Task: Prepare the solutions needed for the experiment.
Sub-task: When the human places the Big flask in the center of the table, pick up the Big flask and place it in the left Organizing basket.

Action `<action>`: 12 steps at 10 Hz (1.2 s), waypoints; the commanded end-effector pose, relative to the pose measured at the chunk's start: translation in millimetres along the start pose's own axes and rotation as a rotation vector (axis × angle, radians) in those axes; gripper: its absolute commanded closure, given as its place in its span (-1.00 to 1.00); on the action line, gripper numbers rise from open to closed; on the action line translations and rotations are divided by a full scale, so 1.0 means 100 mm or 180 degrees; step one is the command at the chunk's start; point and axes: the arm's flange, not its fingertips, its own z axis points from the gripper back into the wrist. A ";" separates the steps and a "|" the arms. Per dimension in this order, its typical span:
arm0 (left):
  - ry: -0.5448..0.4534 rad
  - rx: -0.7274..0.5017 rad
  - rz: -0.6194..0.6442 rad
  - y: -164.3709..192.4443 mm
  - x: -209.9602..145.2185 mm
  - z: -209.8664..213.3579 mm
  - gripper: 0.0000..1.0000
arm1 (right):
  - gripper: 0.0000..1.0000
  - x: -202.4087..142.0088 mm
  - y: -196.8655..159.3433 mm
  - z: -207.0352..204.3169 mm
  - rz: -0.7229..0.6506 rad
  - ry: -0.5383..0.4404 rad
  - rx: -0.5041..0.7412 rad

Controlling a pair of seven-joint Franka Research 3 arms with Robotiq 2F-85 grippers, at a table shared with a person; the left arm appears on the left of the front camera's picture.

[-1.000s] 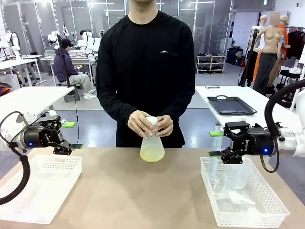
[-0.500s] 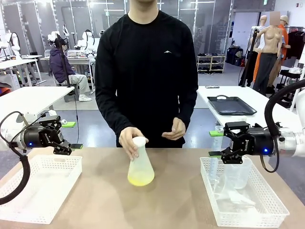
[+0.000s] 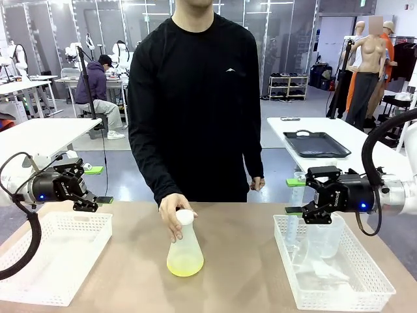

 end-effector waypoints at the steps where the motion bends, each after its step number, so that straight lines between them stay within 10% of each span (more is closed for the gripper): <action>1: 0.0014 -0.0037 -0.0013 -0.02 -0.01 0.00 -1.00 | -0.62 -0.01 -0.01 -0.01 0.0033 -0.0020 0.0006; 12: 0.0014 -0.0037 -0.0013 -0.02 -0.01 0.00 -1.00 | -0.62 -0.01 -0.01 -0.01 0.0033 -0.0020 0.0006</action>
